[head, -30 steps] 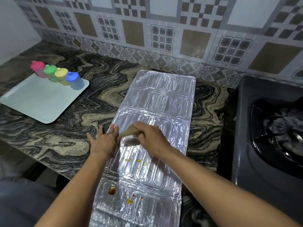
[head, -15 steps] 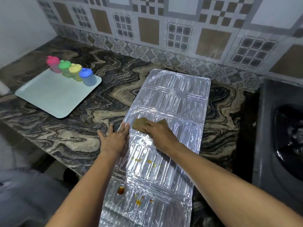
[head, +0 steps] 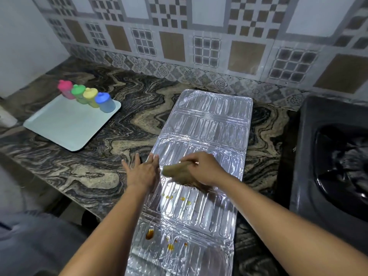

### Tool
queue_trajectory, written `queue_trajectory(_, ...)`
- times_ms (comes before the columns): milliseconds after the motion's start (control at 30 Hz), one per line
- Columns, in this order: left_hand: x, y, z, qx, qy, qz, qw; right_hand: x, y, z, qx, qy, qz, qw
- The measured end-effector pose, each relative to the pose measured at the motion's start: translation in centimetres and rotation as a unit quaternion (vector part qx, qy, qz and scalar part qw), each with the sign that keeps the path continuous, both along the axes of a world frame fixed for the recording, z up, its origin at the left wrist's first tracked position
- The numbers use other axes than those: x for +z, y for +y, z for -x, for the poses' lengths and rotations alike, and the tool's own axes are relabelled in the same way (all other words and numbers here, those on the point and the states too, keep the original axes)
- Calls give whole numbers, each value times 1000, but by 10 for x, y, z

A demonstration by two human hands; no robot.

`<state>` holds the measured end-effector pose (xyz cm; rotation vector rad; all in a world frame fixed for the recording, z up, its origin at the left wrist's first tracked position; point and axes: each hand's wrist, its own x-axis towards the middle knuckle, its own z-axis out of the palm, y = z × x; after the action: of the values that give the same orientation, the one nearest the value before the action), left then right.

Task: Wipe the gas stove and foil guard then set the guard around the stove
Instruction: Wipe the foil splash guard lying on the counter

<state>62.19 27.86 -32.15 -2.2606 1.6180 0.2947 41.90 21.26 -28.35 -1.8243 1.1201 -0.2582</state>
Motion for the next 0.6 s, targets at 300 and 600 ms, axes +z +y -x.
queue_trajectory(300, 41, 7, 21, 16, 18, 37, 999, 46, -7, 39, -98, -17, -248, 964)
queue_trajectory(600, 93, 73, 68, 49, -9, 35, 998, 72, 44, 84, -88, -37, -336, 937)
